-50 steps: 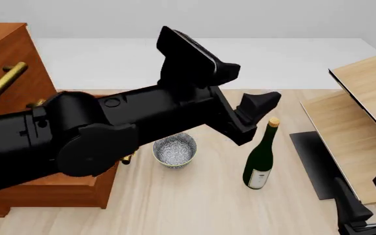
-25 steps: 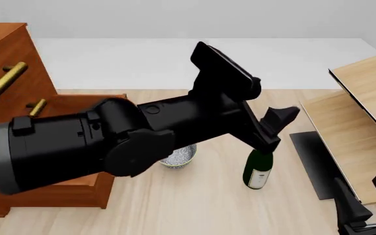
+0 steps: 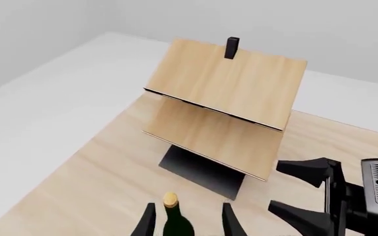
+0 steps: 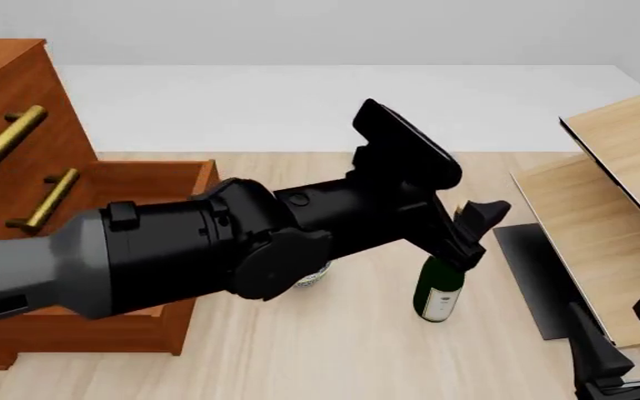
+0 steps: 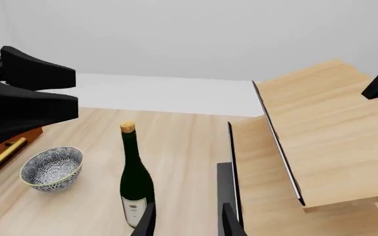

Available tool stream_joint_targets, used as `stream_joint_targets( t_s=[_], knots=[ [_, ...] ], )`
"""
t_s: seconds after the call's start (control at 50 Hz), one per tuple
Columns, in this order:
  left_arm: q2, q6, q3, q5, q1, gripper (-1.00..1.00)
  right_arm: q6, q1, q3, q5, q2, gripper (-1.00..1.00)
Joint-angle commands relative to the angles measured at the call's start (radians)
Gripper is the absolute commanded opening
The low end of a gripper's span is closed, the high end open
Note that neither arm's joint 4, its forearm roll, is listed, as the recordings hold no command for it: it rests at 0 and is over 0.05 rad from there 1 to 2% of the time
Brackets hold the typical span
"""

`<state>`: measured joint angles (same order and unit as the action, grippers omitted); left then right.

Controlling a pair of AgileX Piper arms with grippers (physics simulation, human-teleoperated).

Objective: Put the wine bottle in the bottom drawer of the cabinet.

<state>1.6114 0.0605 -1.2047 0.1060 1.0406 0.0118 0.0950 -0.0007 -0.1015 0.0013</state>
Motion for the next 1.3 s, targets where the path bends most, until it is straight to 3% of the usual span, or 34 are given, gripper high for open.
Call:
stream_joint_targets(
  t_s=[0.02, 1.06, 1.3],
  knots=[
    [0.048, 0.016, -0.022, 0.005, 0.000, 1.00, -0.003, 0.000, 0.000, 0.000, 0.000, 1.00],
    [0.137, 0.049, -0.027, 0.048, -0.058, 1.00, -0.002, 0.001, 0.000, -0.007, 0.000, 1.00],
    [0.202, 0.033, -0.079, 0.035, -0.087, 1.00, -0.005, 0.003, 0.000, -0.006, 0.000, 1.00]
  ],
)
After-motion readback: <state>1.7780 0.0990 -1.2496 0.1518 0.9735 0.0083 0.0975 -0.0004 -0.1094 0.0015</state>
